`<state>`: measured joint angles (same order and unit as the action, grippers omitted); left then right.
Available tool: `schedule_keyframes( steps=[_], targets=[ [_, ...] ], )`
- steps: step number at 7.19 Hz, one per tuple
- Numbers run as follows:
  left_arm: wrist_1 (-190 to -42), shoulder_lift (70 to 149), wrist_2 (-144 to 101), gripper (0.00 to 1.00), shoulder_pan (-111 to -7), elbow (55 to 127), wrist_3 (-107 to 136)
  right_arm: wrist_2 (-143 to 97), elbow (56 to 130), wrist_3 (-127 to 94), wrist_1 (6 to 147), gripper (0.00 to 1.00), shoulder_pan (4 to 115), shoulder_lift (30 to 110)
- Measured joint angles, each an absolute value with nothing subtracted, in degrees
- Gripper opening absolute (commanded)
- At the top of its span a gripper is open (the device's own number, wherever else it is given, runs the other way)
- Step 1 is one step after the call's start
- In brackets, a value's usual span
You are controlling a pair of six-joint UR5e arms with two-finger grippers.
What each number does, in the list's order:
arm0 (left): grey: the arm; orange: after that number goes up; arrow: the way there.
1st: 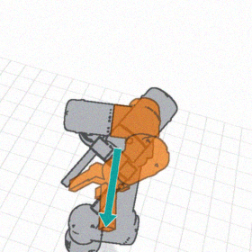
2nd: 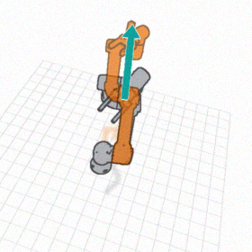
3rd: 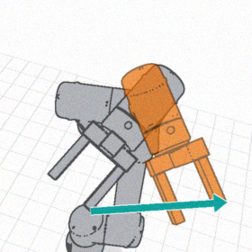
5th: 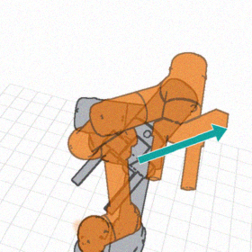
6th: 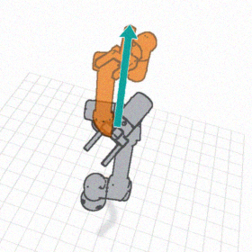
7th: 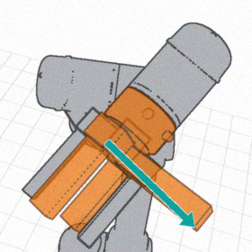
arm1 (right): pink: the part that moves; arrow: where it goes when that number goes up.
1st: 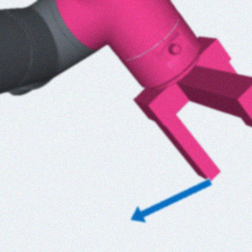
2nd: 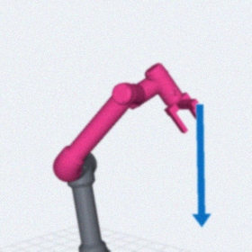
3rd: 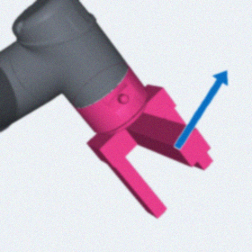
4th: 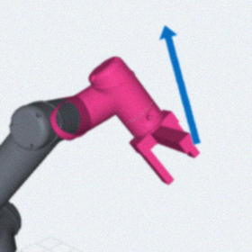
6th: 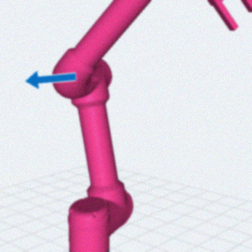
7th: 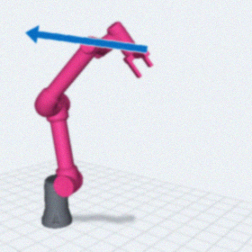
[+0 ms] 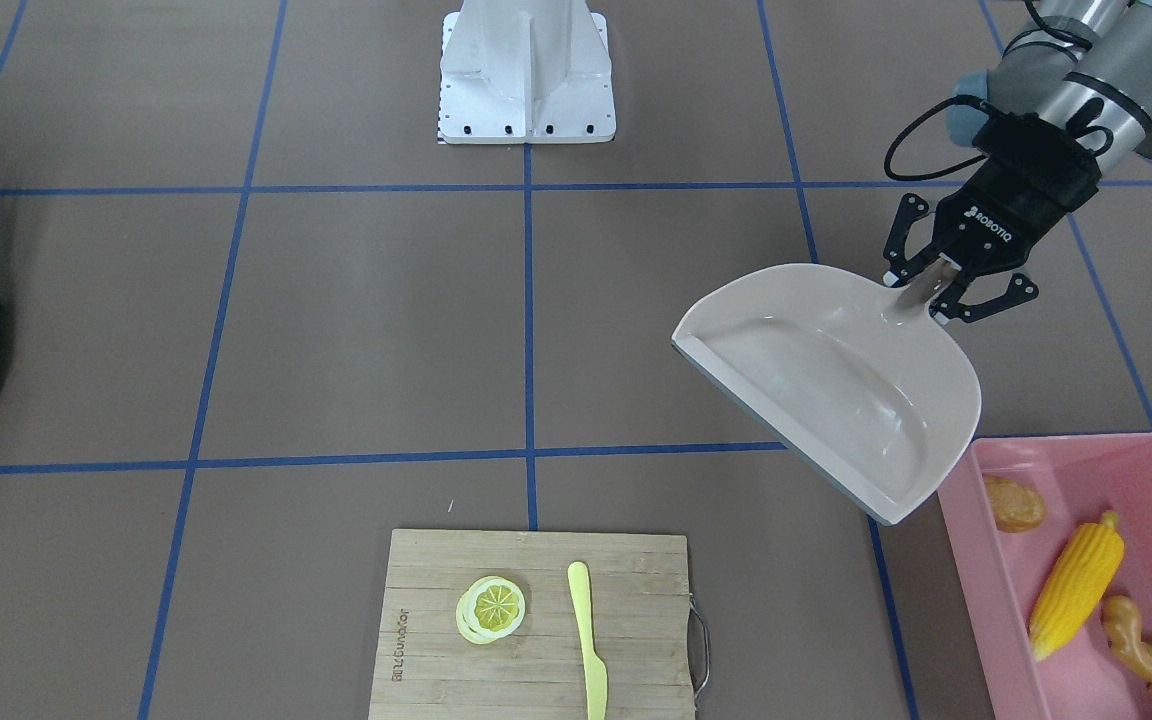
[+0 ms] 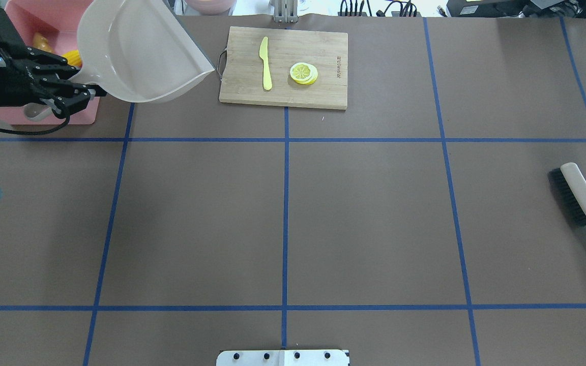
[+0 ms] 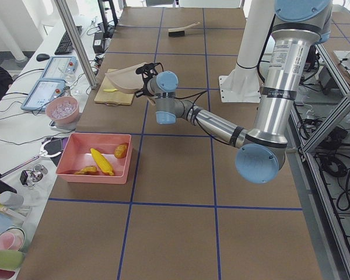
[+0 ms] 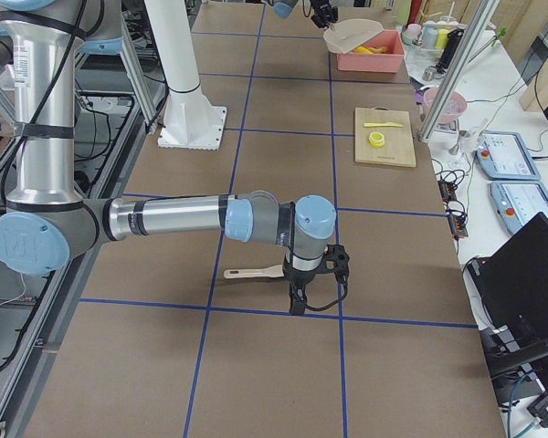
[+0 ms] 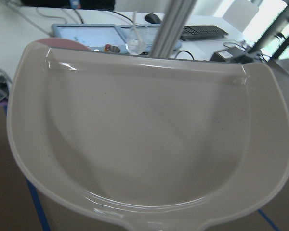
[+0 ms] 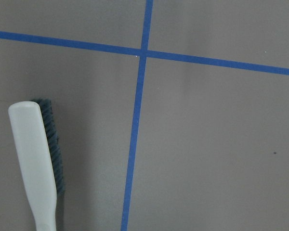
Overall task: Sweep and dump trash into bin
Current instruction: 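Lower the empty dustpan back onto the table with the left gripper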
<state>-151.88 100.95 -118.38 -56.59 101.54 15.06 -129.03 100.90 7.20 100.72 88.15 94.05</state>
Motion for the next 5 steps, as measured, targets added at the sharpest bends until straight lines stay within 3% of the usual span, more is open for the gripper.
schedule_keyframes(
  steps=[5],
  targets=[
    [-142.95,101.57,-120.11,0.00,-39.82,102.07,-8.20,-129.80,100.58,7.12,100.78,1.00,88.15,93.95]
  ],
)
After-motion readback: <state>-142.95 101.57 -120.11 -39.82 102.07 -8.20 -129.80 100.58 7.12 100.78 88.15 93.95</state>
